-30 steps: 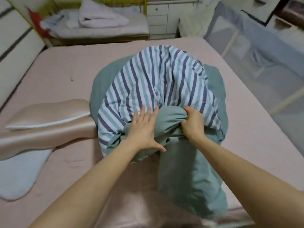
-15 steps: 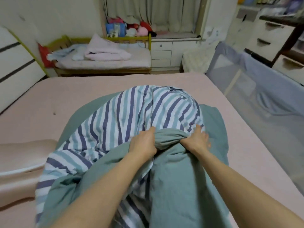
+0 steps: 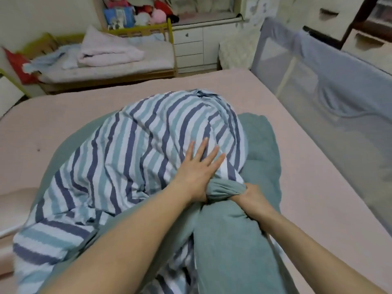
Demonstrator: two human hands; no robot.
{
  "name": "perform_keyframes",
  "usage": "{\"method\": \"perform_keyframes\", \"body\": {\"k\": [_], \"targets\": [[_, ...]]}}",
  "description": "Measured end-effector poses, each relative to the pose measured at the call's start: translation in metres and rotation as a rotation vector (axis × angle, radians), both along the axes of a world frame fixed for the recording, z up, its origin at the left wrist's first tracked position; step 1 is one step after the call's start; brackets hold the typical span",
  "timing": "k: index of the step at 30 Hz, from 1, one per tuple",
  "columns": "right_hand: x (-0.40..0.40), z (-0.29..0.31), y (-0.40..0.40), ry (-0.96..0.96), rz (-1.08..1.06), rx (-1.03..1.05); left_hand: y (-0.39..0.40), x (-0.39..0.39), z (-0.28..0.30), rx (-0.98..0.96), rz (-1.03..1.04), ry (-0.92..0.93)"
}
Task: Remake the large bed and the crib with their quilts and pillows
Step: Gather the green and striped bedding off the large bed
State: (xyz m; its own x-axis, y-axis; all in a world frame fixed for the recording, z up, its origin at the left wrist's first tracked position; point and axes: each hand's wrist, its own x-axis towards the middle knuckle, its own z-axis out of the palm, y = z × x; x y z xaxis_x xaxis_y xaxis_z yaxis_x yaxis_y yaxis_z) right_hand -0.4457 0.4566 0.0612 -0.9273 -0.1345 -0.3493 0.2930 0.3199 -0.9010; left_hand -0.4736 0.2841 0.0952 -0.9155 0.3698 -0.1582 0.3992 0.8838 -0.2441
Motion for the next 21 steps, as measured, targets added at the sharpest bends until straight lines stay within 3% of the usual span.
{"method": "perform_keyframes", "body": {"k": [3, 7, 11, 17, 21], "targets": [[-0.013, -0.033, 0.044, -0.115, -0.240, 0.131, 0.056, -0.020, -0.027, 0.050, 0.037, -0.126], [-0.028, -0.105, 0.063, -0.396, -0.372, 0.396, 0.092, -0.024, -0.078, 0.019, 0.070, -0.114], [-0.030, -0.166, 0.061, -0.527, -0.479, 0.474, 0.100, -0.024, -0.128, -0.006, 0.003, -0.081], [-0.039, -0.212, 0.078, -0.429, -0.392, 0.077, 0.112, -0.017, -0.171, 0.044, 0.021, -0.011], [-0.030, -0.200, 0.069, -0.264, -0.292, 0.147, 0.100, -0.005, -0.165, 0.167, 0.051, -0.001]]}}
